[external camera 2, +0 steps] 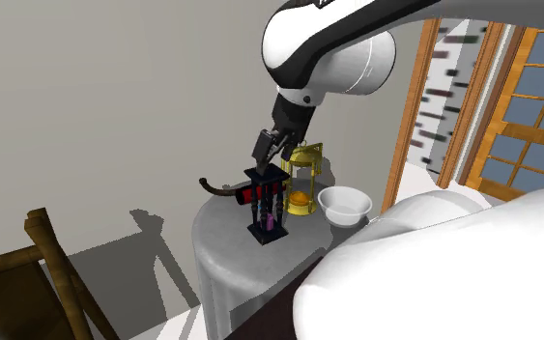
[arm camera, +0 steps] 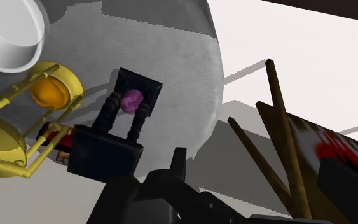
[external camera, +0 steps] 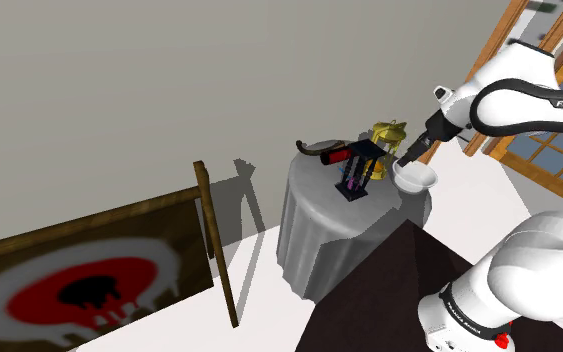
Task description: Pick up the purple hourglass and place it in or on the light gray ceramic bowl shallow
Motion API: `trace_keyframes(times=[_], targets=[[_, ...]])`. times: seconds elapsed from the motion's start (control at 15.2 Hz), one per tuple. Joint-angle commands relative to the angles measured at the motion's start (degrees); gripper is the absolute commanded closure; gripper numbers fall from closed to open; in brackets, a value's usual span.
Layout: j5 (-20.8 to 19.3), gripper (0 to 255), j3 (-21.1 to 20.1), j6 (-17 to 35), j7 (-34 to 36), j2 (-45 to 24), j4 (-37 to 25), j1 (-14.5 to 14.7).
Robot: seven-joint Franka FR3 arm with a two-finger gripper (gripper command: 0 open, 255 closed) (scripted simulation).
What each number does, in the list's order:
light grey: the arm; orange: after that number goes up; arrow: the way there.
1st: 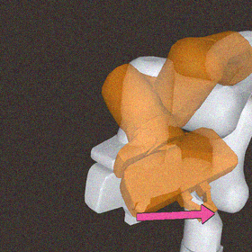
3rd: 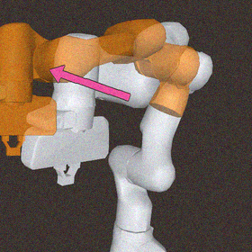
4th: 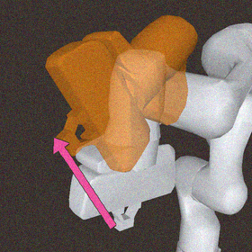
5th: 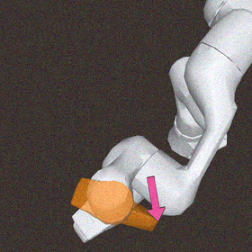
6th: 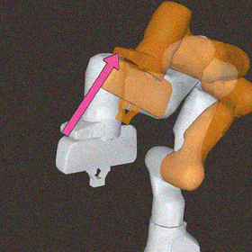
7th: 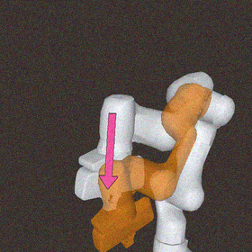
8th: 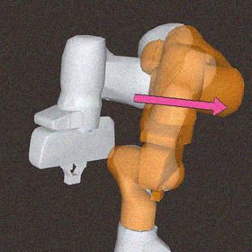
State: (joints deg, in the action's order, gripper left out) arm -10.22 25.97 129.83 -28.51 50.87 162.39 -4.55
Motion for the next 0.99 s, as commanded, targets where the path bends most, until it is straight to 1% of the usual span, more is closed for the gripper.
trace_keyframes(times=[0.0,0.13,0.26,0.4,0.46,0.59,0.79,0.92], targets=[[-0.73,0,4.99,5.96,-4.70,-2.93,1.40,0.53],[-0.85,0,10.53,11.15,-9.75,-6.16,1.89,1.90],[-0.20,0,16.86,16.26,-15.25,-9.81,1.72,4.67],[1.43,0,24.28,21.07,-21.28,-13.47,0.88,9.26],[2.59,0,28.51,23.29,-24.49,-15.14,0.22,12.34],[5.44,0,38.16,27.25,-31.15,-17.80,-1.56,20.19],[9.12,0,55.01,31.74,-40.44,-18.82,-5.32,35.05],[9.86,0,66.01,33.77,-45.21,-17.09,-8.46,44.85]])
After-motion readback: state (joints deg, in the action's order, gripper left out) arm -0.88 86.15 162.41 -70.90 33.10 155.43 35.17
